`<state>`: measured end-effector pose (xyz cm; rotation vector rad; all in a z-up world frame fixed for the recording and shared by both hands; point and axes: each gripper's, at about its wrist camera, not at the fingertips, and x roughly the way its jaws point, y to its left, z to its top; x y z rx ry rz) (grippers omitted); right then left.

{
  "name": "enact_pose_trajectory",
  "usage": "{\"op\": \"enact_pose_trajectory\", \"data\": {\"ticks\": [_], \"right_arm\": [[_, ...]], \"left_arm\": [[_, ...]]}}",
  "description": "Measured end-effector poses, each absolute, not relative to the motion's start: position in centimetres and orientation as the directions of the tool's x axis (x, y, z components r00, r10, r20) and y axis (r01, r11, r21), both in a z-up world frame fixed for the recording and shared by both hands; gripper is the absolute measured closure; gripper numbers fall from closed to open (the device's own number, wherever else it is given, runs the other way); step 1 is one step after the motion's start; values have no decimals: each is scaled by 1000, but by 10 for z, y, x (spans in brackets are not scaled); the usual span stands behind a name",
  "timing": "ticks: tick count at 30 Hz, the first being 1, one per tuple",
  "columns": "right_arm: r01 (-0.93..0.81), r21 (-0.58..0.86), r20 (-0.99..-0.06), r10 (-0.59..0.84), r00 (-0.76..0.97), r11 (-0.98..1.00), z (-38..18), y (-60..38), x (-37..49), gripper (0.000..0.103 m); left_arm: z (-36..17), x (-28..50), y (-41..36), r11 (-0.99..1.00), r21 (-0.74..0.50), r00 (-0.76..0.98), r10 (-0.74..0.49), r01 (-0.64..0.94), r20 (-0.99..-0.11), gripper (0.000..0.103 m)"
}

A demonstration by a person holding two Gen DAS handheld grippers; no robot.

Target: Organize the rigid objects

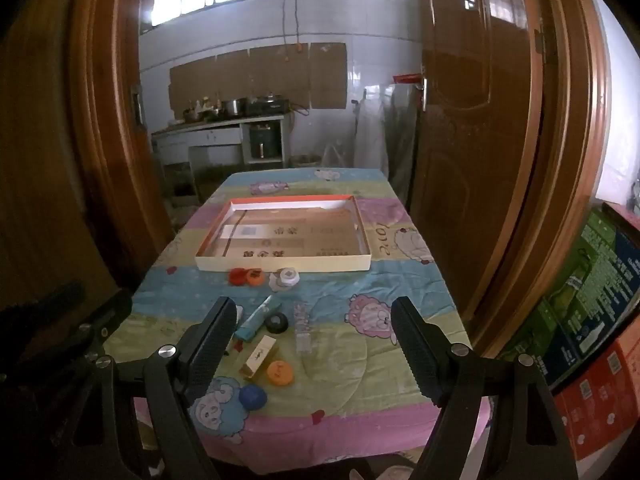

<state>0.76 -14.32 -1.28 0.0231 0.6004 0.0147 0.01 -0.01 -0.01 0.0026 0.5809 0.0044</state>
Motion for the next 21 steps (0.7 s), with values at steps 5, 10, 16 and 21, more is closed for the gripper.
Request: {"op": "enact_pose_trajectory", "data": {"ticks": [5,10,16,21], "right_arm": [[-7,29,-568,22,823,1000,-12,-143,7,22],[-7,29,-564,22,826,1000,-11,-143,6,22],[-8,30,-564,23,825,1000,-10,-146,6,22],[-8,29,-562,23,827,1000,-10,-141,5,22]], "left_arm": [[2,-1,3,999,-40,832,-22,0,-555,52],[3,0,5,1000,-29,831,-18,2,-556,52],[1,1,2,1000,-11,832,-8,2,-555,52],[0,1,2,1000,-9,831,-9,5,-556,52]]}}
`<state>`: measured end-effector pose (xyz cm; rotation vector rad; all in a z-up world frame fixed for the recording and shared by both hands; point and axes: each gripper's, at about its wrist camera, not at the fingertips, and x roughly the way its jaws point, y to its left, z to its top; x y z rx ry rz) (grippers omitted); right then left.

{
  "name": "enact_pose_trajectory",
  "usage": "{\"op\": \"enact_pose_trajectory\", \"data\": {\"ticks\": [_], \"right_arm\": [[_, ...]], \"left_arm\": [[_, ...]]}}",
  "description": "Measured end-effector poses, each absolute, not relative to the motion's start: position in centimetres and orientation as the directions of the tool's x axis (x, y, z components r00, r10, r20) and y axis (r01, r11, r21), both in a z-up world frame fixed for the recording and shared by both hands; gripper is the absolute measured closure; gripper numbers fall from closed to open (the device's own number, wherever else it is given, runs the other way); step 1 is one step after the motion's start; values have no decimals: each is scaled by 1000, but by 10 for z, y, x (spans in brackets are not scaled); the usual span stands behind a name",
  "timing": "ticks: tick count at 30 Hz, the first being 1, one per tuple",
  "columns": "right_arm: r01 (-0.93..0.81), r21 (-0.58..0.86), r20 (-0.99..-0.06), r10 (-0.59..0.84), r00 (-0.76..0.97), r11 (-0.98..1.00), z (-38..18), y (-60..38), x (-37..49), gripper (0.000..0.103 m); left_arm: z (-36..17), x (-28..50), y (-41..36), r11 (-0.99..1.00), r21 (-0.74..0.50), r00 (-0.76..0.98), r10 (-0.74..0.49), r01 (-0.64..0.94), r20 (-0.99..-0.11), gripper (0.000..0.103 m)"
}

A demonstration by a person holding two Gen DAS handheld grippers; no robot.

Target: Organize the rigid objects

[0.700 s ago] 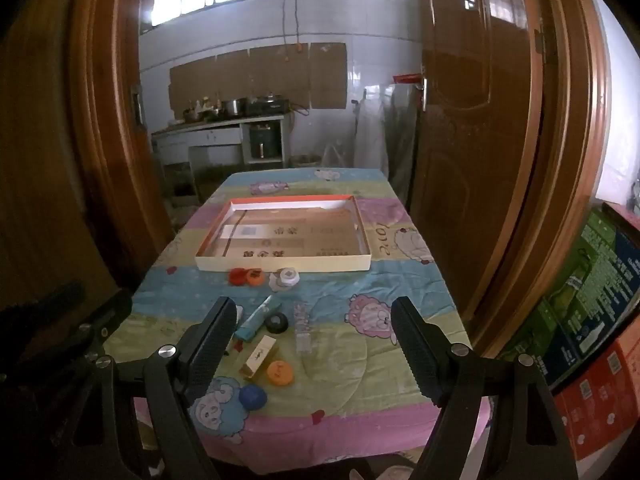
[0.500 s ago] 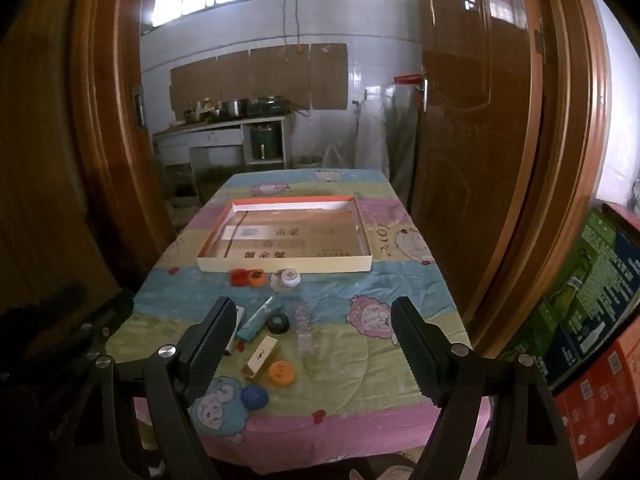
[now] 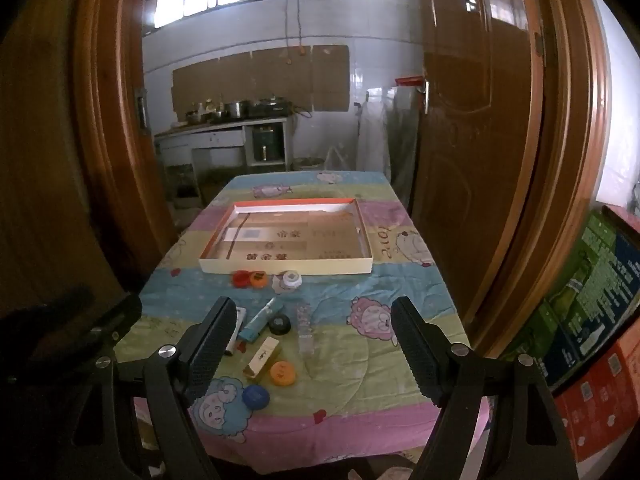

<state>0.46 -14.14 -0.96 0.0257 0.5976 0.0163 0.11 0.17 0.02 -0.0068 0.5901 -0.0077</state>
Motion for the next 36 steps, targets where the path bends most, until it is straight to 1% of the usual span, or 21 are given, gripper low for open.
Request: {"op": "enact_pose_trajectory", "data": {"ticks": [36], "right_arm": [[-10,30,-560,25,828,999,-8,-141,4,22]], "left_arm": [[-5,0,-4,1000,-7,827,-10,7,-562,52]]}}
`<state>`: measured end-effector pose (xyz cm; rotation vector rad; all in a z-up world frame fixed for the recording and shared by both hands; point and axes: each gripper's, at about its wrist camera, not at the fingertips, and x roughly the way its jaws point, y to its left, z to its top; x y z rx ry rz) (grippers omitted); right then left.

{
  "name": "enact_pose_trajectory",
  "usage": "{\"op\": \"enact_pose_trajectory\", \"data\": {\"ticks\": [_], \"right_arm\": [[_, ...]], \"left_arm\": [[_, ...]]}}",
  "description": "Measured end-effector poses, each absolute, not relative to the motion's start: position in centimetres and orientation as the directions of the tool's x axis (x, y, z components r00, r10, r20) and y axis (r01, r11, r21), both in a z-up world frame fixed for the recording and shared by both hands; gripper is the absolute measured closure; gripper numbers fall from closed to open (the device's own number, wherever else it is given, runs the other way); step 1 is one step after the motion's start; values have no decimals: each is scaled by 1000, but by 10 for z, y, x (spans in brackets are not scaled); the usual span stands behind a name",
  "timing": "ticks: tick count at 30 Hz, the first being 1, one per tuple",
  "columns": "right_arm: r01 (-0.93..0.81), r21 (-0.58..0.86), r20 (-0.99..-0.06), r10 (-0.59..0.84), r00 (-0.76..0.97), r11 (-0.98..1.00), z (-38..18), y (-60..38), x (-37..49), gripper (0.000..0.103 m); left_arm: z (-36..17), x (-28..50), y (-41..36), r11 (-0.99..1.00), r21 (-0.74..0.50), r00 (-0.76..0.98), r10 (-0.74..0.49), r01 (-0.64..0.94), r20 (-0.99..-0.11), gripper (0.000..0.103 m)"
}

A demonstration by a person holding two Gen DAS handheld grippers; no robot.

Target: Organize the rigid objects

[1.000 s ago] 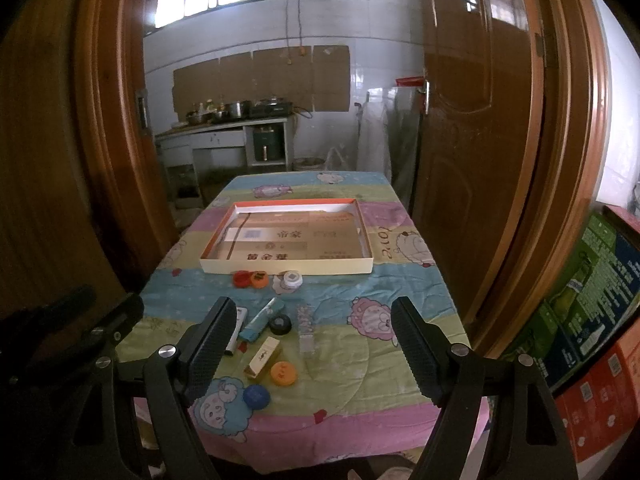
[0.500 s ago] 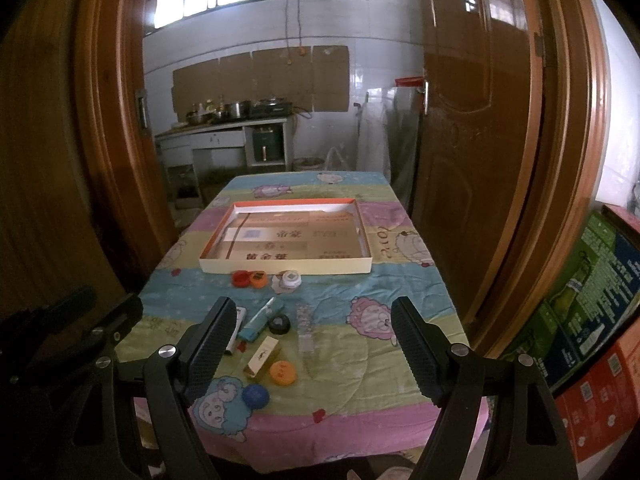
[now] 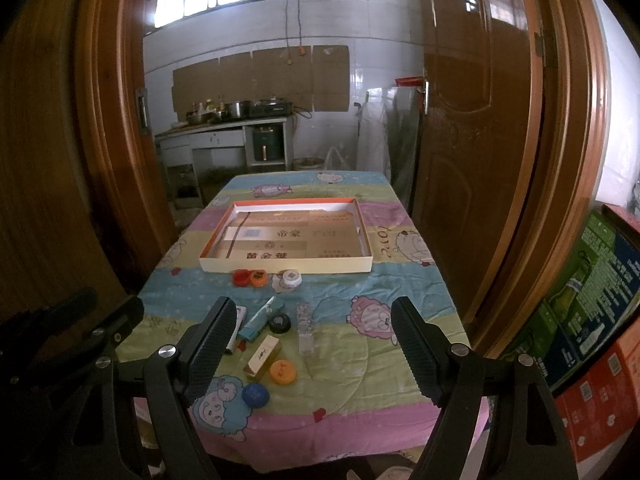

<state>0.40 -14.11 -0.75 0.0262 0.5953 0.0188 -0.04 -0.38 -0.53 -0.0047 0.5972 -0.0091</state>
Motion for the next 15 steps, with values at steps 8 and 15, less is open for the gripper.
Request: {"op": "enact_pose_trajectory", "data": {"ticks": [8,15], "right_arm": [[-10,29,-561,25,827,1000,-7,-141,4,22],[-9,29,-561,24,827,1000,-8,-141,4,22]], "left_arm": [[-5,0,-4,1000,-10,826,-10,6,-563,52],[-7,0,-4,1000,-10,825,-10,6,-565,52]]}}
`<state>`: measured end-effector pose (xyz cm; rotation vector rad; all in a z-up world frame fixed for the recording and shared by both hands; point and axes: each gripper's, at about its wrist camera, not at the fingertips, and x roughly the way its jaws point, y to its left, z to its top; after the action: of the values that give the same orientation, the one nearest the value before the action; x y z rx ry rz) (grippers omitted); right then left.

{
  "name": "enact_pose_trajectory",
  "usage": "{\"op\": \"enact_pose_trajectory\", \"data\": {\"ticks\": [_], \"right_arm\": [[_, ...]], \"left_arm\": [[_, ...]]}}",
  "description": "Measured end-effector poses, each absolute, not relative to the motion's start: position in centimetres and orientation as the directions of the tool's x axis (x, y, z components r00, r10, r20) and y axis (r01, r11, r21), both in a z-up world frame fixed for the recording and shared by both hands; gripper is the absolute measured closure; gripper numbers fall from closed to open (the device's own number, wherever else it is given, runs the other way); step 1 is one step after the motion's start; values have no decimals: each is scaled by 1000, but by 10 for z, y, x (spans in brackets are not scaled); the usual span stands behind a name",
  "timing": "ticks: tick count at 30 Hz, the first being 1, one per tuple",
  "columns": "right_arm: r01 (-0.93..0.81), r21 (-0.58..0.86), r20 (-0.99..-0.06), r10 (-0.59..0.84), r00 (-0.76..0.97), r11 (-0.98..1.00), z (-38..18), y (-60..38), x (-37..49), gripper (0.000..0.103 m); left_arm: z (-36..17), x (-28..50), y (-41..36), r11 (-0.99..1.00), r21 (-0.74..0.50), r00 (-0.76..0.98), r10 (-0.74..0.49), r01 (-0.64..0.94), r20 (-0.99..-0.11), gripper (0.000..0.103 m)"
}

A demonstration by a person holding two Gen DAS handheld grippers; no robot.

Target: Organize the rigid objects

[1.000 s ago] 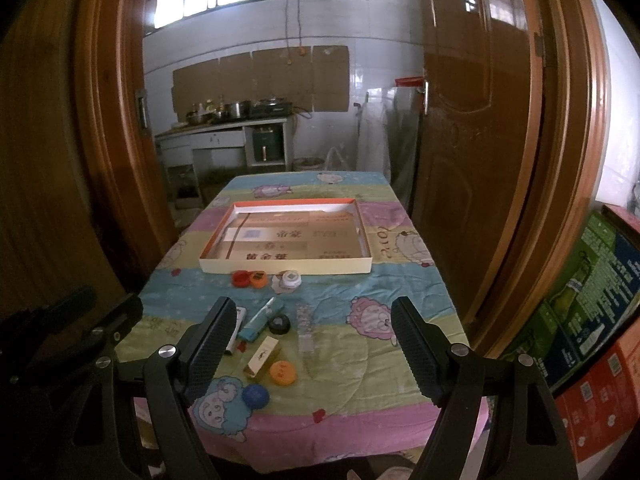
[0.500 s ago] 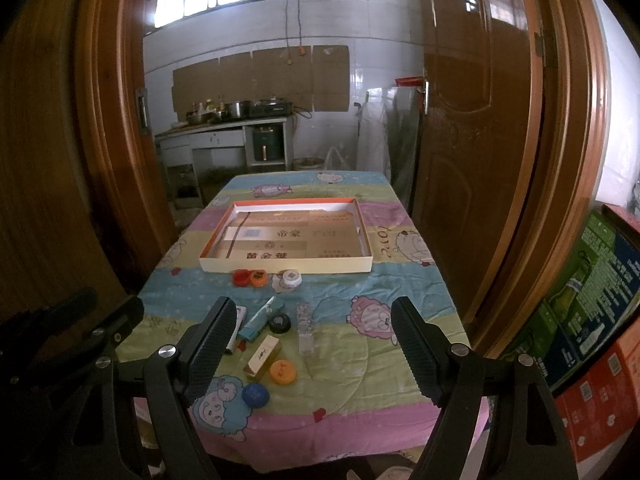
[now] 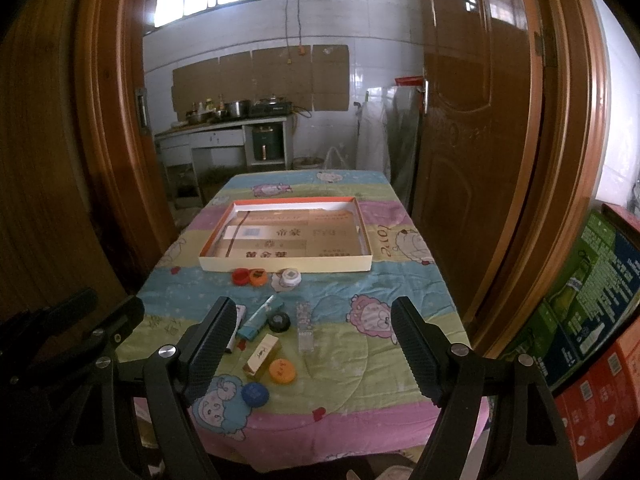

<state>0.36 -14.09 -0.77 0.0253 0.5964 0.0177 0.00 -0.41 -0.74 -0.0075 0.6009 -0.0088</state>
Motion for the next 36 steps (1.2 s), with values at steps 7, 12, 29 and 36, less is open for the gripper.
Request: {"op": "enact_pose_trajectory", "data": {"ticks": [7,12,29,36], "right_arm": [[-10,31,-563,25,826,999,-7,-140,2,22],[-10,29,-563,24,826,1000,-8,-140,3,22],[-3,29,-588,19,808,1000,-25,-147,11,22],[12,22,-627,5,779,1000,-46,-151,24,22]], "left_arm": [[-14,-7,-12,1000,-11,821,-12,7,-571,52],[-14,-7,-12,1000,-12,818,-12,6,-575,52],[-17,10,-1,1000,-11,787,-8,2,-617,52],[-36,30,10,999,-39,753,-48,30,-656,52]]}}
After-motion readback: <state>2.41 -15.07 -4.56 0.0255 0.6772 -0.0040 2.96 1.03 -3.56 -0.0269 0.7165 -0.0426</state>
